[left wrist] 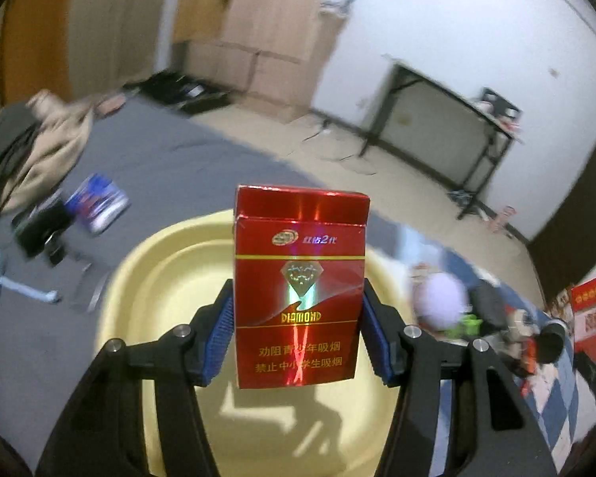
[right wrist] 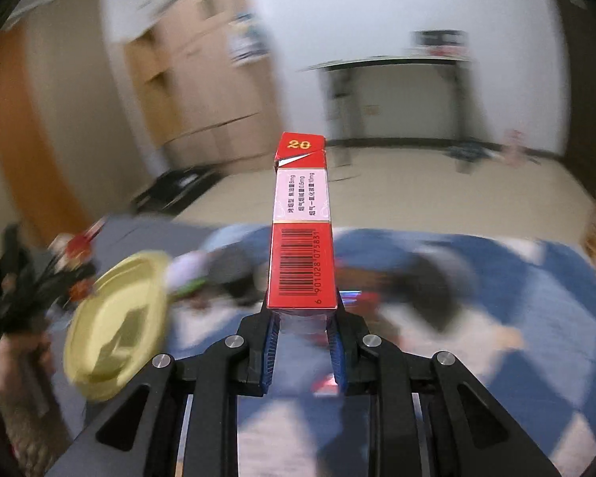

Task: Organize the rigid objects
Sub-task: 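Carry both packs to the yellow tray and open both tools to drop them, then grasp the white fluffy ball keychain with the left tool while the right tool grasps a black foam cylinder, then carry the keychain and foam cylinder to the yellow tray and release both, then grasp the second black foam cylinder with the left tool while the right tool grasps the silver tin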

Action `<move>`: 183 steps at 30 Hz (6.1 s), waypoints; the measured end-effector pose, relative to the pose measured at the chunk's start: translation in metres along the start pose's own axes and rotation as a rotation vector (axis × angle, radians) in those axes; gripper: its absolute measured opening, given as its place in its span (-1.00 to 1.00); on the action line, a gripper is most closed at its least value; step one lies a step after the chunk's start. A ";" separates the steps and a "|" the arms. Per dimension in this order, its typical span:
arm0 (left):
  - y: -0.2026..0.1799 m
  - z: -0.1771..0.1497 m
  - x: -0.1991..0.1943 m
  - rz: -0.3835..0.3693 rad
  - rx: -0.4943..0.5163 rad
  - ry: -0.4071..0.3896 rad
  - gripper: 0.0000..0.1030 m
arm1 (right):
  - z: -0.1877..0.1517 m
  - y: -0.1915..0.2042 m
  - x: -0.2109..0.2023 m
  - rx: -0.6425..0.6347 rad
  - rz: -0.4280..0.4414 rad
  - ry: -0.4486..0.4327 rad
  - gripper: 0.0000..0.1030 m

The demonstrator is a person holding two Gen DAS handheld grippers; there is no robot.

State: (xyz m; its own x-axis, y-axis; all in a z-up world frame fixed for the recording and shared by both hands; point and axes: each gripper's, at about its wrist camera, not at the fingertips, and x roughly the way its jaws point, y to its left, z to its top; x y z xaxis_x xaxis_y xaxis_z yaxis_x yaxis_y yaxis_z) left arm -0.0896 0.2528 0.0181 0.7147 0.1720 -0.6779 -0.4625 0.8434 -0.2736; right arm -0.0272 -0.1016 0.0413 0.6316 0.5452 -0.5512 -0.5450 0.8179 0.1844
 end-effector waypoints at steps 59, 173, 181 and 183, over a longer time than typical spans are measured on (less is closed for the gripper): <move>-0.176 -0.046 0.078 -0.207 0.301 0.062 0.75 | 0.004 -0.154 0.074 0.108 -0.349 0.181 0.94; -0.197 -0.058 0.077 -0.330 0.223 0.012 1.00 | 0.036 -0.068 0.118 -0.138 -0.139 0.144 0.96; -0.187 -0.053 0.075 -0.309 0.222 0.012 1.00 | 0.033 -0.068 0.158 -0.149 -0.168 0.120 0.59; -0.188 -0.054 0.077 -0.312 0.241 0.018 1.00 | 0.030 -0.072 0.165 -0.132 -0.134 0.118 0.44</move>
State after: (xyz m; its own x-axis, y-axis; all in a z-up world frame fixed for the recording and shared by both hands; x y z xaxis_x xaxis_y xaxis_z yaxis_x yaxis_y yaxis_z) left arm 0.0242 0.0806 -0.0193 0.7911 -0.1187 -0.6001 -0.0864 0.9495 -0.3017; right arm 0.1331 -0.0651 -0.0383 0.6386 0.4017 -0.6564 -0.5330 0.8461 -0.0008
